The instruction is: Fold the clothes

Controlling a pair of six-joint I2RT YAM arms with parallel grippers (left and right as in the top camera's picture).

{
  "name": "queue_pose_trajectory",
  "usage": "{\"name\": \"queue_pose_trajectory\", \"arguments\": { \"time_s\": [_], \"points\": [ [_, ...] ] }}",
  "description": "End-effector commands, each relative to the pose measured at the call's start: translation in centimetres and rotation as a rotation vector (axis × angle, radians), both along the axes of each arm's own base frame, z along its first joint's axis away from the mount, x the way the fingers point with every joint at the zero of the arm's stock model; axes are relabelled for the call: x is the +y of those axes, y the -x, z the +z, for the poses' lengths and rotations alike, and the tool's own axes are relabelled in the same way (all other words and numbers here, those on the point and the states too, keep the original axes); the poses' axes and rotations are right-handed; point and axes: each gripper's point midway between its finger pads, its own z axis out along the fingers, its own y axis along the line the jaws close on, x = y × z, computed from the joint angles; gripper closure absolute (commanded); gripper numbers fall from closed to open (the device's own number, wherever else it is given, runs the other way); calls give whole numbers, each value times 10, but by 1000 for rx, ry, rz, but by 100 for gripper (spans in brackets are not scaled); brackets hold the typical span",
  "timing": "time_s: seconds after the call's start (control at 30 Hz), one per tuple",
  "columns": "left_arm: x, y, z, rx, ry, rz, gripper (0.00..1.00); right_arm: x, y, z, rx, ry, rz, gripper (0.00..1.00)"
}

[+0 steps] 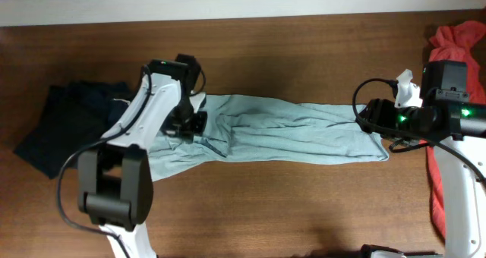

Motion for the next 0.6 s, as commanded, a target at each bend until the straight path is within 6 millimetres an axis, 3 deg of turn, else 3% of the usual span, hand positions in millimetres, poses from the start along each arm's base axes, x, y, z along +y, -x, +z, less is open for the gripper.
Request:
{"name": "queue_pose_trajectory", "arguments": {
  "time_s": [0.0, 0.07, 0.3, 0.43, 0.57],
  "points": [
    [4, -24, 19, -141, -16, -12, 88, 1, 1, 2, -10, 13, 8, 35],
    [3, -26, 10, -138, -16, -12, 82, 1, 1, 2, -10, 13, 8, 35],
    [9, -16, -28, -71, -42, 46, 81, 1, 4, 2, 1, 11, 8, 35],
    [18, -16, -37, -56, -55, 95, 67, 1, 4, 2, 1, 11, 8, 35],
    [27, -19, -43, -48, -60, 125, 67, 1, 5, 1, 5, 10, 8, 35]
  ]
}}
